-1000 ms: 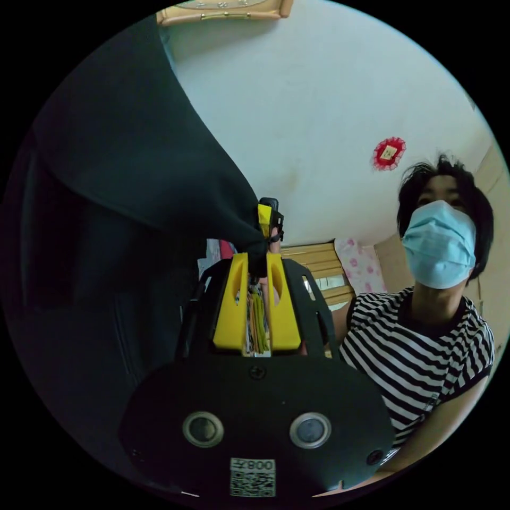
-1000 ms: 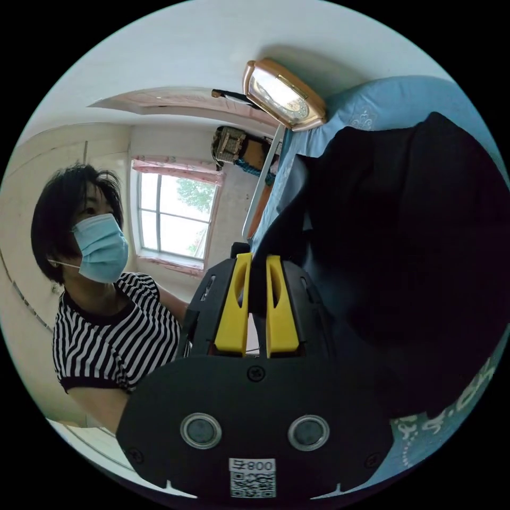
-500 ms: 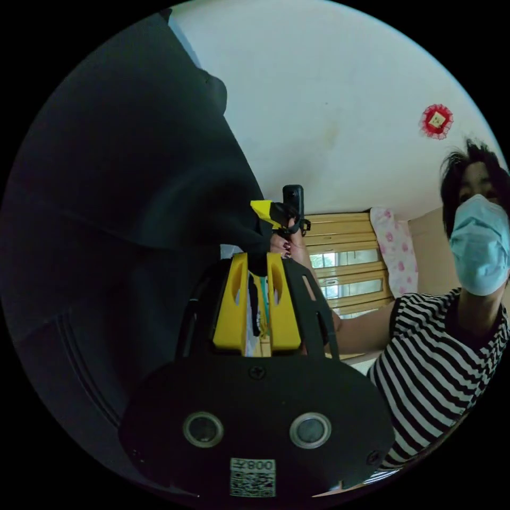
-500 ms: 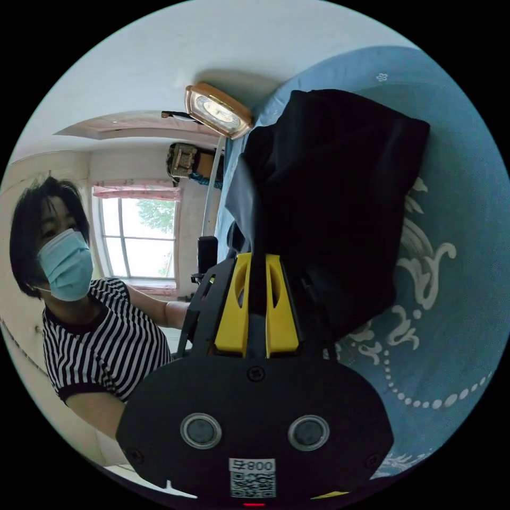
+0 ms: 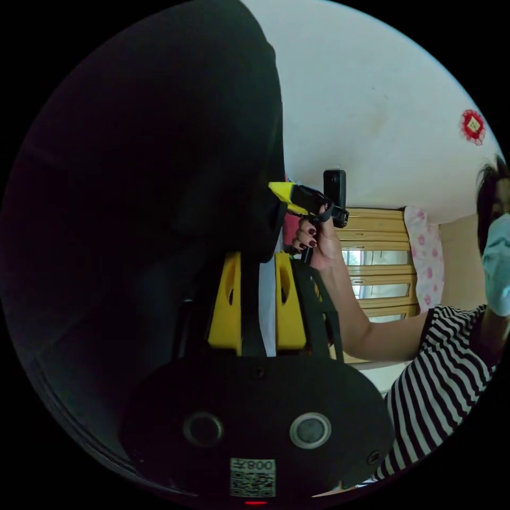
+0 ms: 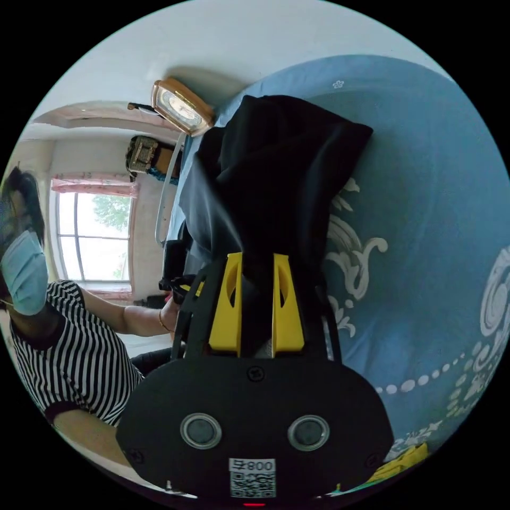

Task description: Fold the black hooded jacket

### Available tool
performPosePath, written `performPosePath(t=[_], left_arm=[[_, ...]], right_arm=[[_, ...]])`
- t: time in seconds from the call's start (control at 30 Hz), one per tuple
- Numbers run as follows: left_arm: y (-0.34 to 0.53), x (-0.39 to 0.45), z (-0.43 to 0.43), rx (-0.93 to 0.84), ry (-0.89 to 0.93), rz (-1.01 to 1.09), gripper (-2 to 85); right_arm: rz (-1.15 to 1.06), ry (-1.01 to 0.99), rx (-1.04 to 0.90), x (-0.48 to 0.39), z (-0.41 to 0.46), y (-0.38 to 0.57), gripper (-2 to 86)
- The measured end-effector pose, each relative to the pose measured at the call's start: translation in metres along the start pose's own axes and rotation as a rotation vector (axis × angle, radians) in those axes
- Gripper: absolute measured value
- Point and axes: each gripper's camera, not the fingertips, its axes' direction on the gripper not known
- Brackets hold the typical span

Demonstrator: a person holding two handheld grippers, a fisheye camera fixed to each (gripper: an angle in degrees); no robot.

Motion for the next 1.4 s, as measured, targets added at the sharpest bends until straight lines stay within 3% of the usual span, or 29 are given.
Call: performPosePath(t=[0.23,0.5,0.7,0.8,0.87,1.13,1.23,1.4], left_arm=[[0.025,0.017,-0.032,0.036,-0.080,0.056,8.9],[0.020,0.016,-0.106,0.209,-0.428,0.172,2.0],[0.030,0.004,-0.122,0.207,-0.342,0.132,0.5],[0.041,0.014,-0.137,0.231,-0.478,0.156,0.4],[0.042,0.002,-0.140,0.194,-0.532,0.136,0.4],[0.076,0.001,-0.201,0.231,-0.339,0.102,4.5],[0.113,0.002,-0.240,0.169,-0.440,0.013,8.0],[0.203,-0.006,-0.313,0.031,-0.605,-0.290,11.3]], right_arm=[[-0.037,0.150,0.223,-0.045,-0.020,0.059,4.7],[-0.078,0.222,-0.016,-0.046,0.068,0.078,0.4],[-0.059,0.243,0.014,-0.046,0.073,0.100,0.1],[-0.067,0.322,0.022,-0.051,0.078,0.113,0.1],[-0.053,0.280,0.042,-0.040,0.086,0.120,0.2],[-0.003,0.209,0.150,-0.036,0.064,0.161,2.2],[0.096,0.098,0.201,-0.023,0.054,0.201,5.8],[0.295,-0.019,0.114,-0.006,0.066,0.280,8.2]])
